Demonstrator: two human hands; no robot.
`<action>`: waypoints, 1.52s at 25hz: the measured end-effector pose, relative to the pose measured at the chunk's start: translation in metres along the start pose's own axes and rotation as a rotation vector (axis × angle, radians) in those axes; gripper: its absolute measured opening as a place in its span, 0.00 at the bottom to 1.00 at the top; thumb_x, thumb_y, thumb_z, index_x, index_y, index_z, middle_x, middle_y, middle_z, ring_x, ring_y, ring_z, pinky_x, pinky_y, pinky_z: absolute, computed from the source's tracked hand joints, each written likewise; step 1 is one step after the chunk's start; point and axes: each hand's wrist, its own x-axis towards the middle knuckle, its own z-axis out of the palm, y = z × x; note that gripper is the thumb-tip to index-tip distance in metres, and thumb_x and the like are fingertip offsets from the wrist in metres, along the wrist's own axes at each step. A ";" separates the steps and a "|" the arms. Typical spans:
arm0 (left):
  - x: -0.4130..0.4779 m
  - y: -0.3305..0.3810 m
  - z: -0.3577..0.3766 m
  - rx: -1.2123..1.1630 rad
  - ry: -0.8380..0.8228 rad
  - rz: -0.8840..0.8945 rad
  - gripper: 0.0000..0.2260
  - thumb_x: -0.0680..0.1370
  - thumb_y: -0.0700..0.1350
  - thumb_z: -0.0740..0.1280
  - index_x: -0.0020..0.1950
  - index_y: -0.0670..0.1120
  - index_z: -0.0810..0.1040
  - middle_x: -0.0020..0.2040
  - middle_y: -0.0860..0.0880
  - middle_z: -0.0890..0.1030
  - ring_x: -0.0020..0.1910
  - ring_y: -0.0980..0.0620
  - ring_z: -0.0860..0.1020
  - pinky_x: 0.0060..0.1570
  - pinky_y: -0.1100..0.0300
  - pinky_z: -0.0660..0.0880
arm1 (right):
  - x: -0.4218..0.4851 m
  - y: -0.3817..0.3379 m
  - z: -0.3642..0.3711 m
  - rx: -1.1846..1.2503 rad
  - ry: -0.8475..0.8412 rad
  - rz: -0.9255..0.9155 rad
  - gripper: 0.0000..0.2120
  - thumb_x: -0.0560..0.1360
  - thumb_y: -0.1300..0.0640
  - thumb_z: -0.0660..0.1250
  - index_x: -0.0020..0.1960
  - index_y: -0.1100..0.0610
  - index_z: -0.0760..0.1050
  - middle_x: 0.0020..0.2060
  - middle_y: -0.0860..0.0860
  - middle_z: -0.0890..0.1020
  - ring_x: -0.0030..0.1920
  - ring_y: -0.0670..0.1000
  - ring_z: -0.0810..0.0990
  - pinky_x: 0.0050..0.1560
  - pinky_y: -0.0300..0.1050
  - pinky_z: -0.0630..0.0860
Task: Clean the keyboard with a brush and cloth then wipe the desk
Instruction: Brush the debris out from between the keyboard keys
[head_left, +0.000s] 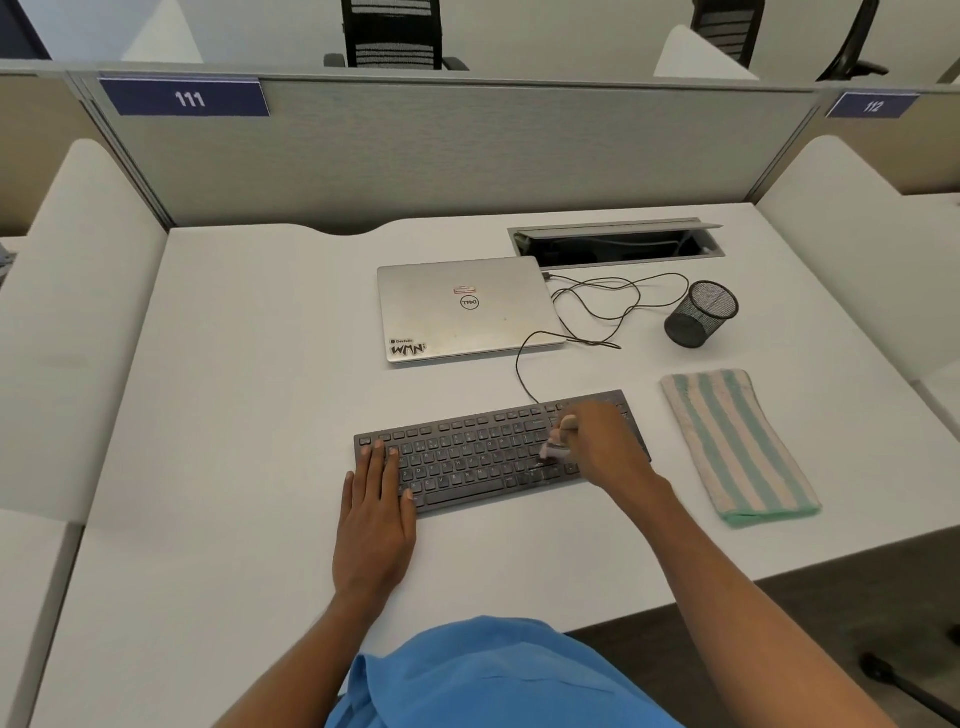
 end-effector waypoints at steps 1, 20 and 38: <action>0.000 0.000 0.000 -0.002 0.000 -0.001 0.28 0.85 0.50 0.50 0.86 0.44 0.58 0.86 0.48 0.56 0.86 0.51 0.48 0.84 0.45 0.52 | -0.003 -0.003 0.003 -0.002 -0.014 -0.024 0.09 0.82 0.65 0.62 0.54 0.69 0.79 0.41 0.57 0.79 0.27 0.34 0.78 0.29 0.24 0.69; 0.000 0.001 -0.001 -0.008 -0.010 -0.003 0.28 0.86 0.50 0.50 0.86 0.45 0.56 0.87 0.49 0.54 0.86 0.52 0.47 0.84 0.45 0.52 | -0.015 0.002 0.002 -0.103 0.038 -0.094 0.09 0.81 0.67 0.62 0.52 0.69 0.80 0.40 0.52 0.78 0.31 0.36 0.76 0.31 0.23 0.68; 0.000 0.001 -0.001 -0.023 -0.008 -0.005 0.28 0.86 0.50 0.50 0.86 0.45 0.57 0.87 0.49 0.54 0.86 0.53 0.47 0.84 0.46 0.51 | -0.014 0.001 0.037 -0.181 0.144 -0.138 0.12 0.80 0.59 0.64 0.39 0.62 0.77 0.32 0.50 0.81 0.34 0.47 0.80 0.32 0.44 0.75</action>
